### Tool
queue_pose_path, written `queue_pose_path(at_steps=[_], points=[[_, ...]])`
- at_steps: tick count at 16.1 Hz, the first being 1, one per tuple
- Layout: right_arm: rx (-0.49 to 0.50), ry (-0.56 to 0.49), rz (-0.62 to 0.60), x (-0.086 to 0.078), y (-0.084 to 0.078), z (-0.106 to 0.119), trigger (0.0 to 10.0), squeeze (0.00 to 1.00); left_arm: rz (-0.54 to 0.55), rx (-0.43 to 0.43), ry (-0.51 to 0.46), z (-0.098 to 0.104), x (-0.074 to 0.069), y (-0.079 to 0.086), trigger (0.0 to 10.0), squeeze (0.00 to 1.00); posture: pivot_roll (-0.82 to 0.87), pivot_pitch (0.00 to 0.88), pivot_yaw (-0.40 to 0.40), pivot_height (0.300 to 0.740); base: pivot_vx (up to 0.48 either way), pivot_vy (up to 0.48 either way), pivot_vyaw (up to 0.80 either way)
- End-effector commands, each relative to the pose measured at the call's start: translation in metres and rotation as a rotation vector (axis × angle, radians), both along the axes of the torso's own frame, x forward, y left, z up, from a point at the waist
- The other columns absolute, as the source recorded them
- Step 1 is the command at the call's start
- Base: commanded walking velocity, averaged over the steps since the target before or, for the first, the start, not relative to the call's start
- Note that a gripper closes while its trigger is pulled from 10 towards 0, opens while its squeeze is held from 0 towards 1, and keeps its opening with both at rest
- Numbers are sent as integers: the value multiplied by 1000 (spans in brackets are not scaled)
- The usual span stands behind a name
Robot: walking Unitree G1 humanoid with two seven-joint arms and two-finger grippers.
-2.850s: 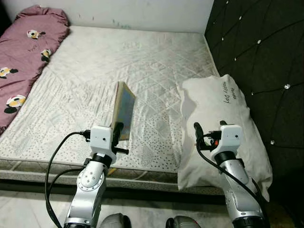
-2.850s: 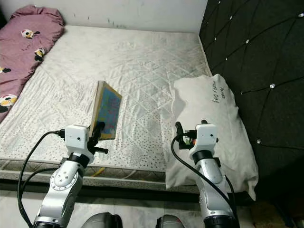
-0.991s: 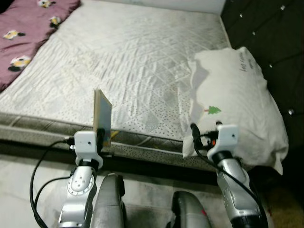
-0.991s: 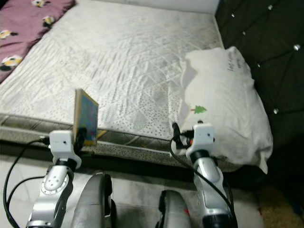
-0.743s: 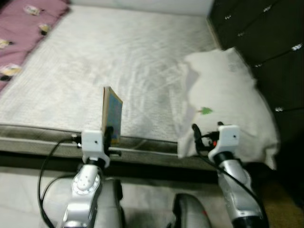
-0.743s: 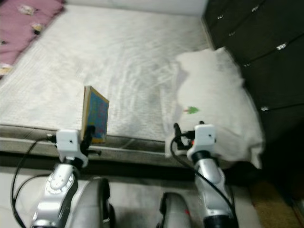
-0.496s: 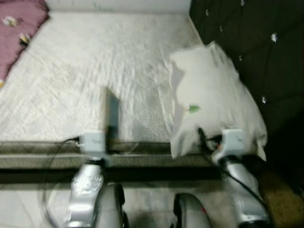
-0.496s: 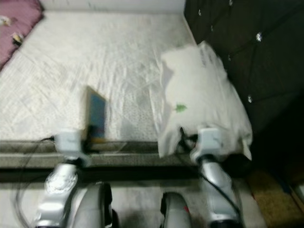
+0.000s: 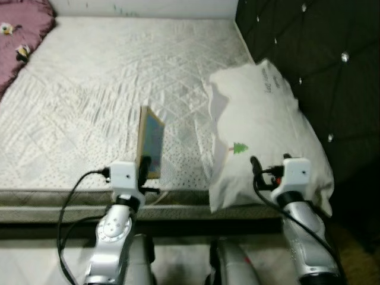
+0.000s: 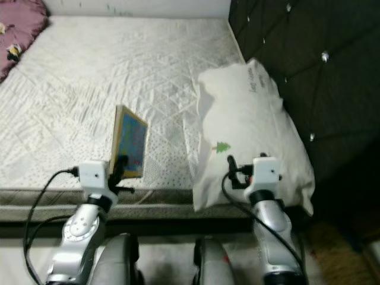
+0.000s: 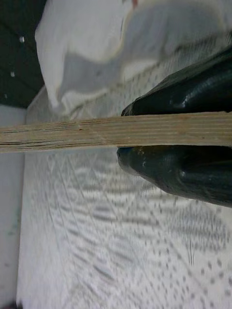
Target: Clean up the room
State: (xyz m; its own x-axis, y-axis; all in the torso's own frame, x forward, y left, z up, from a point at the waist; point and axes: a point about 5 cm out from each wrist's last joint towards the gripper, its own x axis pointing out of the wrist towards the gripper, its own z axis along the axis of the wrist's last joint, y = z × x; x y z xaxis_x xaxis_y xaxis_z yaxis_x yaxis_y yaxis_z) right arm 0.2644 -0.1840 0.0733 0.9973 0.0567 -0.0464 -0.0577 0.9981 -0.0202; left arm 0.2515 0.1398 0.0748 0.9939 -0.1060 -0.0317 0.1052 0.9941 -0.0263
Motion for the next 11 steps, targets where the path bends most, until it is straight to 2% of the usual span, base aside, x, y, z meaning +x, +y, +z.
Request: queue_pose_path(at_steps=[1, 10, 11], points=[[4, 3, 15, 1, 4, 0, 10000, 0, 31, 4, -40, 8, 2, 7, 10000, 0, -33, 81, -22, 635, 315, 0, 0], [4, 2, 14, 1, 4, 0, 10000, 0, 30, 4, -41, 8, 2, 7, 10000, 0, -32, 80, -24, 635, 315, 0, 0], [-5, 3, 13, 1, 3, 0, 10000, 0, 18, -10, -27, 6, 1, 3, 10000, 0, -35, 87, -25, 635, 0, 0, 0]])
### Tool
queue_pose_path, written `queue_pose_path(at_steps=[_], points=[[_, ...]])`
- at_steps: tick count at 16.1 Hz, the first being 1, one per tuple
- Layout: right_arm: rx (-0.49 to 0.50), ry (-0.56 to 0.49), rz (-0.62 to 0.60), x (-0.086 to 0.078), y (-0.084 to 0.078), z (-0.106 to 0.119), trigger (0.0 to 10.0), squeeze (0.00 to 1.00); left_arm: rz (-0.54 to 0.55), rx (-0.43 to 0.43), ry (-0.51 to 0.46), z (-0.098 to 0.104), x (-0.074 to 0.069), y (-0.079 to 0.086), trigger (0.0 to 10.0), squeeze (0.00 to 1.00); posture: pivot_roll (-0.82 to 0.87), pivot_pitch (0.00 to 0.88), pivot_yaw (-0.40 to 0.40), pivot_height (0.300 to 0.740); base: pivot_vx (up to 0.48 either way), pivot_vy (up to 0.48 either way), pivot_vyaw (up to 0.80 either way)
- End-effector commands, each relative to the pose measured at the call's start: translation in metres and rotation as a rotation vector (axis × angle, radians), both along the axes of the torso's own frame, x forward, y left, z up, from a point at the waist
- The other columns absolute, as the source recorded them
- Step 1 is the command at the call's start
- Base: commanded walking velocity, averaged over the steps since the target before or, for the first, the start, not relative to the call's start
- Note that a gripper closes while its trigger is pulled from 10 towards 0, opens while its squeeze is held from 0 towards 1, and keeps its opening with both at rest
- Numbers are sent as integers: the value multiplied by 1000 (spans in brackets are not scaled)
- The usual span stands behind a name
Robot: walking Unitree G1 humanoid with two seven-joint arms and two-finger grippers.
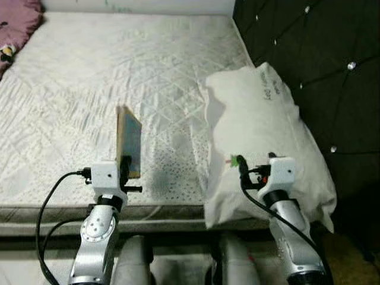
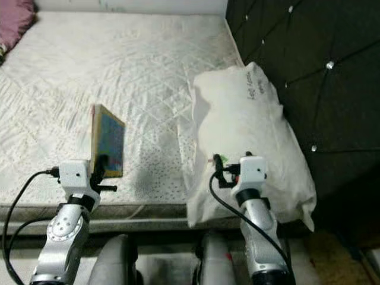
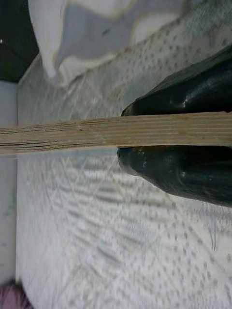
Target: Clean up the room
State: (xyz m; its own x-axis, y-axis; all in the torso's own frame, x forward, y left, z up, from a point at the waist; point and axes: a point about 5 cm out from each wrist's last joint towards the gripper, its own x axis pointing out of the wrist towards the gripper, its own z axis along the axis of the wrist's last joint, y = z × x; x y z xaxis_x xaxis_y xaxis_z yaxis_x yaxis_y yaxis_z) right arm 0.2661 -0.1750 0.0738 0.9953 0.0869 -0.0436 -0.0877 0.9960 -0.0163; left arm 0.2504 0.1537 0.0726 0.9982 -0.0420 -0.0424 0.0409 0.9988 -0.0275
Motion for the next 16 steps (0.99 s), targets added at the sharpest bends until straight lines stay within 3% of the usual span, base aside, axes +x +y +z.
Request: queue_pose_path(at_steps=[1, 8, 10, 16], points=[[-10, 6, -16, -2, -6, -1, 10000, 0, -47, -12, -27, 6, 2, -12, 10000, 0, -35, 87, -25, 635, 0, 0, 0], [-26, 10, -13, -7, -14, 2, 10000, 0, 8, -268, 140, -16, 15, -12, 10000, 0, -70, 107, -51, 583, 0, 0, 0], [-34, 21, -17, -13, -19, 1, 10000, 0, -30, -312, 153, -14, 22, -23, 10000, 0, -80, 107, -56, 583, 0, 0, 0], [-43, 46, -9, -21, -20, -1, 10000, 0, -18, -423, 153, -10, 35, -25, 10000, 0, -102, 146, -74, 550, 0, 0, 0]])
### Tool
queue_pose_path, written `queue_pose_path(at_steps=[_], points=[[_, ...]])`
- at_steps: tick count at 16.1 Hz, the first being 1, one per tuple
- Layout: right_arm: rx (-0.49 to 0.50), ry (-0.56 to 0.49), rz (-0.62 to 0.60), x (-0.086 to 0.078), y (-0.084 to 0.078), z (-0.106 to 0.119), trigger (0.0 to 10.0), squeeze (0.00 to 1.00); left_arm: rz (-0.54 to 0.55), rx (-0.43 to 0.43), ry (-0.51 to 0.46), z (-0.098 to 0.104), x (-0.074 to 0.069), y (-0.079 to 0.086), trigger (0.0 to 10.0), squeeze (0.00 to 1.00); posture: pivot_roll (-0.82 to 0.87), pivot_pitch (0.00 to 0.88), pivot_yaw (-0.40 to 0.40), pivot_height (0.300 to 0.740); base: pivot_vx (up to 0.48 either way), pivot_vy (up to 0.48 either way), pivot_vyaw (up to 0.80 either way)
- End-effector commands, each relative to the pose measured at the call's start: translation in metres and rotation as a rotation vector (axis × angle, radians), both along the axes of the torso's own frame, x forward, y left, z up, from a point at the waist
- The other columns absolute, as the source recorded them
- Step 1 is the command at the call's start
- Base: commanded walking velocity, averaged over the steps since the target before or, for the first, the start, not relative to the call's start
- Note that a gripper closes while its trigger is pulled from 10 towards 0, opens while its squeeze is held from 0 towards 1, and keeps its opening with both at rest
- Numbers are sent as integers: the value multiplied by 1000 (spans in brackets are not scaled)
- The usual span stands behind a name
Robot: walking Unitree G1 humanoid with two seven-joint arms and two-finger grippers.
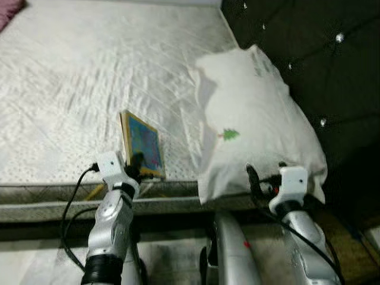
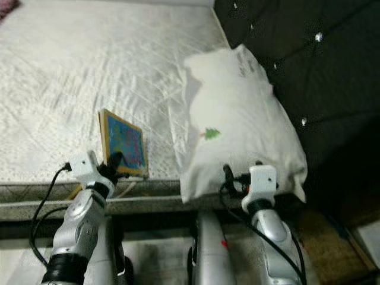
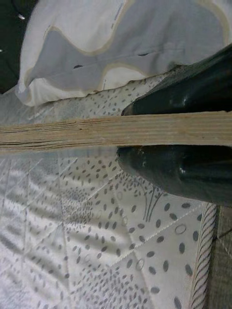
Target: Clean up the room
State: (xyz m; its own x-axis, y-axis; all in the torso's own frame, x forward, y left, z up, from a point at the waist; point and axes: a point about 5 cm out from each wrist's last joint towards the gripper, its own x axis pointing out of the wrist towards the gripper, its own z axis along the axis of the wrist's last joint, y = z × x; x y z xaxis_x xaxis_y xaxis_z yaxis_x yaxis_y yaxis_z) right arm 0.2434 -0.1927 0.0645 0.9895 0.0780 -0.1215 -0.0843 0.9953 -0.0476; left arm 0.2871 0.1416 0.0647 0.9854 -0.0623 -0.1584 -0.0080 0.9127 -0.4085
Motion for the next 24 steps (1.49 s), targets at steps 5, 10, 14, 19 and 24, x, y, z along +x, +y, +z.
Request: queue_pose_path(at_steps=[5, 10, 14, 19, 24], points=[[-21, -32, 11, 0, -2, 13, 10000, 0, -30, -234, 33, 8, 12, -22, 10000, 0, -113, 156, -82, 550, 0, 0, 0], [-27, -20, 16, -8, -4, 16, 10000, 0, -124, -243, 131, 9, 12, -40, 10000, 0, -115, 168, -83, 550, 0, 0, 0], [-38, -10, 9, -13, -13, 20, 10000, 0, -141, -265, 165, 6, 17, -31, 10000, 0, -129, 181, -87, 550, 0, 0, 0], [-49, 20, 64, -23, -9, 19, 10000, 0, -276, -280, 255, -3, 28, -38, 10000, 0, -143, 187, -95, 550, 0, 0, 0], [-55, 20, 60, -23, -11, 21, 10000, 0, -311, -308, 239, 4, 43, -30, 10000, 0, -152, 186, -94, 550, 0, 0, 0]])
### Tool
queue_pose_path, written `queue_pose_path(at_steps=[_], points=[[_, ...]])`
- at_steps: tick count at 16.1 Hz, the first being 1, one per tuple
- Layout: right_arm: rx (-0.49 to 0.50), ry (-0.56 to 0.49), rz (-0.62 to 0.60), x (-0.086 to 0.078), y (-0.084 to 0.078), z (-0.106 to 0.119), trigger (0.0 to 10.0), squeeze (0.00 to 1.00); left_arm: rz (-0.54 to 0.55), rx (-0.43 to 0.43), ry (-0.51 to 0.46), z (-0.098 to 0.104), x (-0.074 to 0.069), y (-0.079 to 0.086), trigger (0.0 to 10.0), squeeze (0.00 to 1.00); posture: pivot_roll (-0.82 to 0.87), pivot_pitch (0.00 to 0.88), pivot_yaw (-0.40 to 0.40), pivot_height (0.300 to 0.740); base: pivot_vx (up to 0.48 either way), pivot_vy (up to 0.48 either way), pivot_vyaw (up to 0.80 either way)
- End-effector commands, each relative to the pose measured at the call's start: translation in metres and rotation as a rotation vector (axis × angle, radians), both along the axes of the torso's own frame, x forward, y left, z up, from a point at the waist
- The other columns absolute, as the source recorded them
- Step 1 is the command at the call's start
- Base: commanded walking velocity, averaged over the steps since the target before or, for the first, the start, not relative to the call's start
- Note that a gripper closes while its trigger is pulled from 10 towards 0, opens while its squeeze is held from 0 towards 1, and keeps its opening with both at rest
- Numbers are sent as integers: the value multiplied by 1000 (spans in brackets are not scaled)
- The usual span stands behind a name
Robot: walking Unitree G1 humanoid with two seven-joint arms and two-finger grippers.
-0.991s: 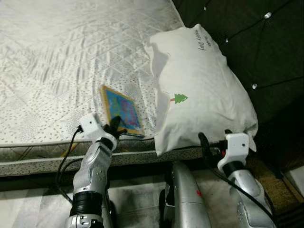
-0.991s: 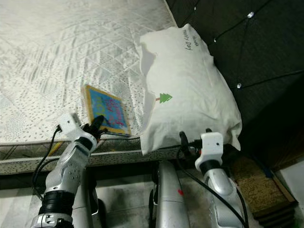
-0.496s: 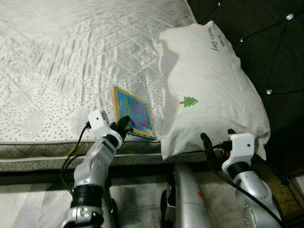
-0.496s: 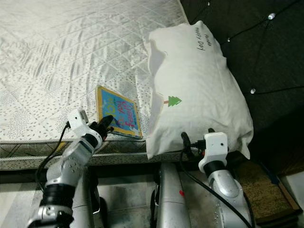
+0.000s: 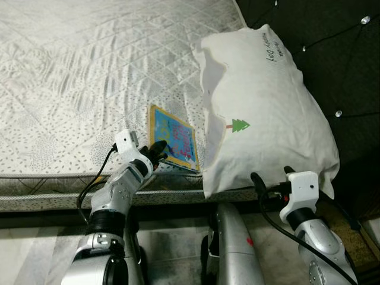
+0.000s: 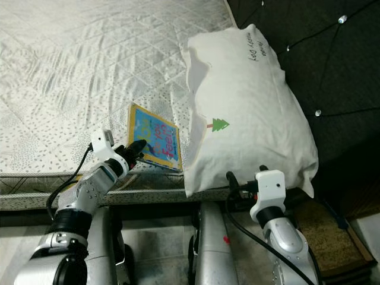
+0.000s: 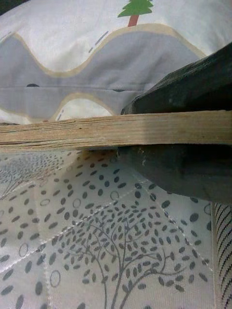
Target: Clean up the room
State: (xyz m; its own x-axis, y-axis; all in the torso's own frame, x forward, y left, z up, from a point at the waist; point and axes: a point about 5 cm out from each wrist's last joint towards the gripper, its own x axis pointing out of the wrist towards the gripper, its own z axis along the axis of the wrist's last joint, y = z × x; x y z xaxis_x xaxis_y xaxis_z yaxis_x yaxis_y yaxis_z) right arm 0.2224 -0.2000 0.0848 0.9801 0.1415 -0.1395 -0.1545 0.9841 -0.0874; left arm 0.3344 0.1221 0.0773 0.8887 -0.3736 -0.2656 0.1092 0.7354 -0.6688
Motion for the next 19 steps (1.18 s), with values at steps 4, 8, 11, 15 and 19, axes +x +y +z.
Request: queue_pose_path(at_steps=[4, 8, 11, 15, 19], points=[[-22, 4, 1, -2, -3, 1, 10000, 0, -95, -6, 68, -13, -1, -9, 10000, 0, -153, 184, -97, 550, 0, 0, 0], [-28, -2, 1, 0, -4, 2, 10000, 0, -102, 25, 70, -11, 8, 4, 10000, 0, -161, 180, -102, 550, 0, 0, 0], [-28, -4, 0, 0, -3, 3, 10000, 0, -114, 66, 65, -10, 12, 11, 10000, 553, -165, 181, -102, 550, 0, 0, 0], [-28, -5, -1, 0, -2, 3, 10000, 0, -99, 119, 53, -6, 17, 22, 10000, 1000, -167, 180, -103, 550, 0, 0, 0], [-26, -7, 0, 1, -2, 3, 10000, 0, -51, 152, 56, -7, 19, 36, 10000, 1000, -169, 180, -100, 550, 0, 0, 0]])
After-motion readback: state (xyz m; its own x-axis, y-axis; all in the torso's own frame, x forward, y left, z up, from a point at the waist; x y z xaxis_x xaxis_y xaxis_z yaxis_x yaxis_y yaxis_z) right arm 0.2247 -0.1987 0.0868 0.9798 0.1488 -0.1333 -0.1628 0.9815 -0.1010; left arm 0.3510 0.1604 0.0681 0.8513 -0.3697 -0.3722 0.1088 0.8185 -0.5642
